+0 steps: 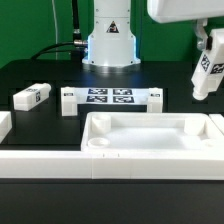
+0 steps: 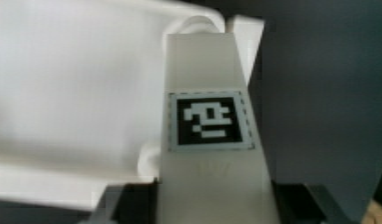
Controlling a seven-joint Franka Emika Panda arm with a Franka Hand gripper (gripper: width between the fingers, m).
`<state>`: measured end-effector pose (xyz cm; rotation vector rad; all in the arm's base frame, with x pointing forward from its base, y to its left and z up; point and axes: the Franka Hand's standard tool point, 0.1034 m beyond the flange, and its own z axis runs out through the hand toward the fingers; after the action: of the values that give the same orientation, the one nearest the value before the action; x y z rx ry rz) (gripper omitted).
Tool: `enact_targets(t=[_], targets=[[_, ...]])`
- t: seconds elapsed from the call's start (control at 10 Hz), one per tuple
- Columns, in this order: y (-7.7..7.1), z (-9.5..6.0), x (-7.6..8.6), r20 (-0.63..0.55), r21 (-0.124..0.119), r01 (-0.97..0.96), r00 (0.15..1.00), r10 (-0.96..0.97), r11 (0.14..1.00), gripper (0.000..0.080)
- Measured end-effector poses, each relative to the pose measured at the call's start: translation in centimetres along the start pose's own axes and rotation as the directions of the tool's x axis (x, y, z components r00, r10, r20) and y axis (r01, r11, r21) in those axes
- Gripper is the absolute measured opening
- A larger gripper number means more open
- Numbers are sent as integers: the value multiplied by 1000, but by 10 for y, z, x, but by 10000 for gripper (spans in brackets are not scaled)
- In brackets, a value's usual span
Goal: Assemble desk
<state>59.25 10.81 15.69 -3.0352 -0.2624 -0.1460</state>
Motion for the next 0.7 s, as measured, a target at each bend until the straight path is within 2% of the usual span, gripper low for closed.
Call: enact_targets(t=[0.1, 0.3, 0.4, 0.5, 0.7], targets=[[0, 2, -2, -55, -5, 0, 998, 0, 1000, 291], [4, 2, 5, -204, -19, 9, 979, -12, 1000, 291], [7, -2, 16, -257, -29, 30, 966, -36, 999, 291], [10, -2, 22, -295, -36, 42, 954, -51, 998, 291], [9, 0, 21, -286, -34, 44, 957, -52, 998, 291]])
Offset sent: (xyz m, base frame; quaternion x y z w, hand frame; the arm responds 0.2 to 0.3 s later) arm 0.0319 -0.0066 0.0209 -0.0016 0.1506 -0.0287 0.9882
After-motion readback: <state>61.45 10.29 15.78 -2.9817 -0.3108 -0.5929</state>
